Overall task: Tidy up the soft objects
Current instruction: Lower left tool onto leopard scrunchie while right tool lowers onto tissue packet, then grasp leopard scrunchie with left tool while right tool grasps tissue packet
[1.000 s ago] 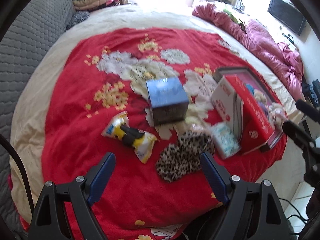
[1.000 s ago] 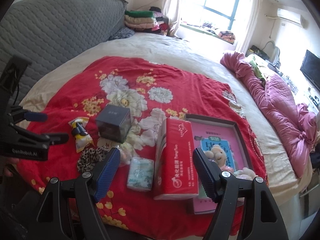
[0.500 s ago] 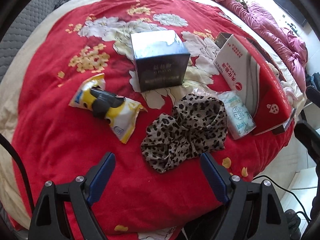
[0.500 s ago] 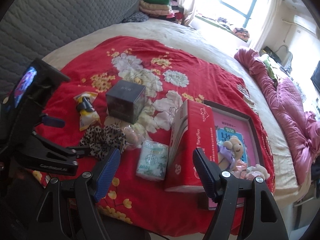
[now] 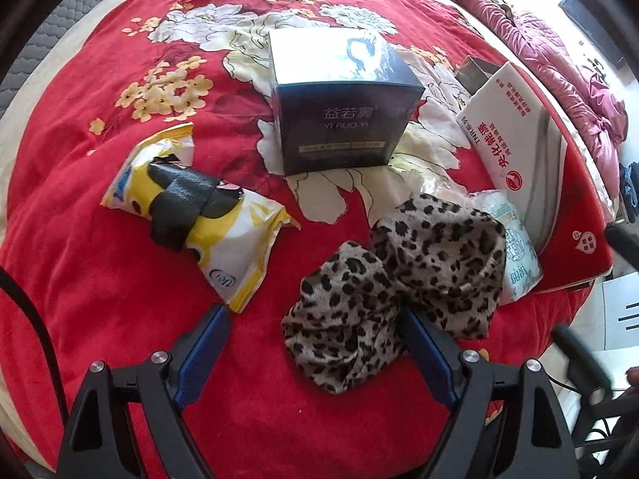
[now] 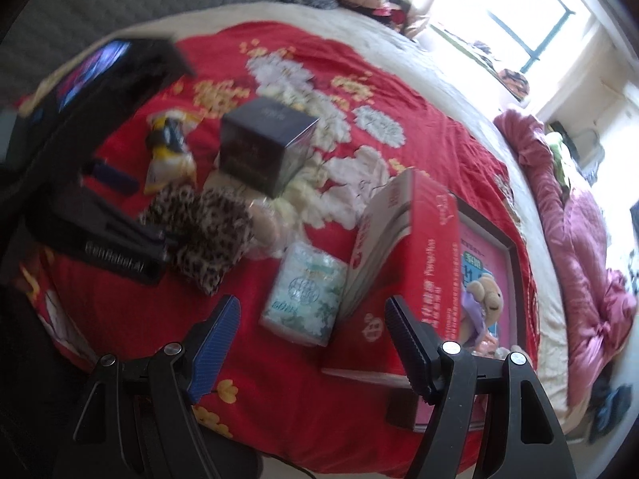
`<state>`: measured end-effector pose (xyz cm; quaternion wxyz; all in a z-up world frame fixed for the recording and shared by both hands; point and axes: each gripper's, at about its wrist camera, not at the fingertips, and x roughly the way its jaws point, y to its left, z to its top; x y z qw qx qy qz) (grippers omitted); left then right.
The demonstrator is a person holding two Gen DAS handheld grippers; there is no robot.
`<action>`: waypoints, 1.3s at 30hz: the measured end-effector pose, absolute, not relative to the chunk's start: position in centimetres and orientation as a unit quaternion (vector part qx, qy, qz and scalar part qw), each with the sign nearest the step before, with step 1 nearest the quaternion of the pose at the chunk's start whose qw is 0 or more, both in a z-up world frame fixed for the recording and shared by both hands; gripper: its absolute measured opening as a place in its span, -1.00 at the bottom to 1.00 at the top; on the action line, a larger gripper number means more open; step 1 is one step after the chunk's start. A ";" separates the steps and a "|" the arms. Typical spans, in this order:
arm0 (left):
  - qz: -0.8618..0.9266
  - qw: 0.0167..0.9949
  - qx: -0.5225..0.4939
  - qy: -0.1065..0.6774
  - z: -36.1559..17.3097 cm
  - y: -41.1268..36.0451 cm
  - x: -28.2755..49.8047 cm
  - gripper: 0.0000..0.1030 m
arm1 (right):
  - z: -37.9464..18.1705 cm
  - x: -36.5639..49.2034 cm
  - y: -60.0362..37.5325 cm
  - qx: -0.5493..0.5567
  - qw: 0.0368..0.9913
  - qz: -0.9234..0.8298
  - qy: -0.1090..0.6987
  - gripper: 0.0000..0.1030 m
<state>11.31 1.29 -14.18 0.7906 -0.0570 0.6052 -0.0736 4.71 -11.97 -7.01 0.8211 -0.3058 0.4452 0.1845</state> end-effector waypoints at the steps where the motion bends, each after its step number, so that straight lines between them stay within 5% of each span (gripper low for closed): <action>1: -0.075 0.789 -0.060 0.606 -14.3 1.4 11.6 0.66 | -7.5 4.7 -11.8 -0.315 0.818 0.183 0.446 0.47; 21: -0.078 0.791 -0.074 0.602 -14.6 2.0 11.8 0.15 | -14.5 6.9 -9.5 -0.435 0.782 0.177 0.410 0.47; 26: -0.078 0.790 -0.080 0.603 -14.5 2.4 11.7 0.01 | -15.0 7.5 -9.5 -0.428 0.780 0.187 0.417 -0.21; 29: -0.082 0.787 -0.093 0.604 -14.4 2.8 11.4 -0.25 | -14.7 7.4 -9.4 -0.417 0.784 0.192 0.418 -0.43; 31: -0.085 0.783 -0.105 0.607 -14.2 3.5 10.8 -0.45 | -14.0 7.2 -9.6 -0.399 0.789 0.197 0.423 -0.49; 39: -0.091 0.777 -0.128 0.609 -13.6 4.4 9.5 -0.66 | -10.6 7.3 -12.0 -0.290 0.818 0.211 0.450 -0.59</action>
